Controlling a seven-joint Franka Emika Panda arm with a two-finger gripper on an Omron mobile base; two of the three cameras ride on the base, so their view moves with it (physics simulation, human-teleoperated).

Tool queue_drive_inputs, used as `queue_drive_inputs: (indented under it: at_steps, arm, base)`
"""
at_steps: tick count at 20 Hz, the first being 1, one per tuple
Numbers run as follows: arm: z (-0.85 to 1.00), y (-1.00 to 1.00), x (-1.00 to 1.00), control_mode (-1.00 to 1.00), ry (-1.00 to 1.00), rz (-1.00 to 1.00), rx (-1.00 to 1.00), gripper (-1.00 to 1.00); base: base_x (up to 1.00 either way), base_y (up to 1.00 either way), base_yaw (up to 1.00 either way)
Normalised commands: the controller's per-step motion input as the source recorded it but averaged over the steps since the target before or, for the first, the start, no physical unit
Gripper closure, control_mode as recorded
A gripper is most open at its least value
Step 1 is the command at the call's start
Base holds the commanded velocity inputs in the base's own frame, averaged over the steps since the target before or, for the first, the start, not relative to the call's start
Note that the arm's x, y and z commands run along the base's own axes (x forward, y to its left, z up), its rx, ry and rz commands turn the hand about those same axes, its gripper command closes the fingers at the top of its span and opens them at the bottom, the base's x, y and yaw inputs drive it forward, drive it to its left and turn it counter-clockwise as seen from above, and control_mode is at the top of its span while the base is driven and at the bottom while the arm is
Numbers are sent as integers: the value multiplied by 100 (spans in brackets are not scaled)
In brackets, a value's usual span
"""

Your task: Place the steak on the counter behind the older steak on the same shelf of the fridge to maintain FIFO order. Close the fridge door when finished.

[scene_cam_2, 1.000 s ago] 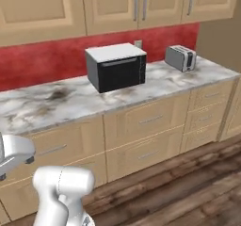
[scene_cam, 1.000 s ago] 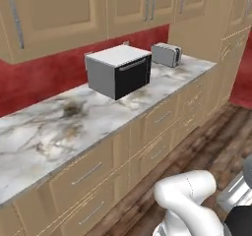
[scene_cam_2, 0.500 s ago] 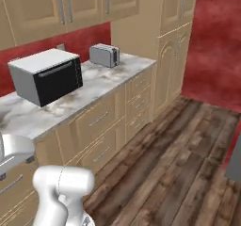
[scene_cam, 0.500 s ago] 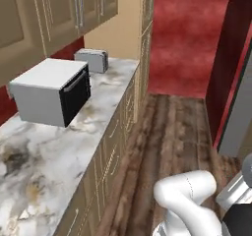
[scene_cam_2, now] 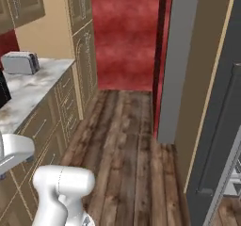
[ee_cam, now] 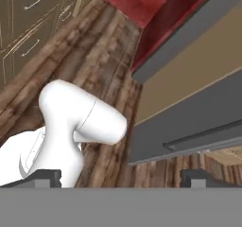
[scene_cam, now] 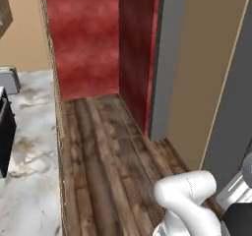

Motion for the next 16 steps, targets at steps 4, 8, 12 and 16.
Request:
queue_drive_inputs:
  at_steps: [4, 8, 12, 16]
  arm:
    - [0, 0, 0, 100, 0, 0, 0, -100]
    - [0, 0, 0, 100, 0, 0, 0, -100]
    - [0, 0, 0, 100, 0, 0, 0, -100]
    - [0, 0, 0, 100, 0, 0, 0, -100]
  base:
    - [33, 23, -74]
    - [47, 42, -65]
    - [65, 66, -53]
    - [68, 18, -42]
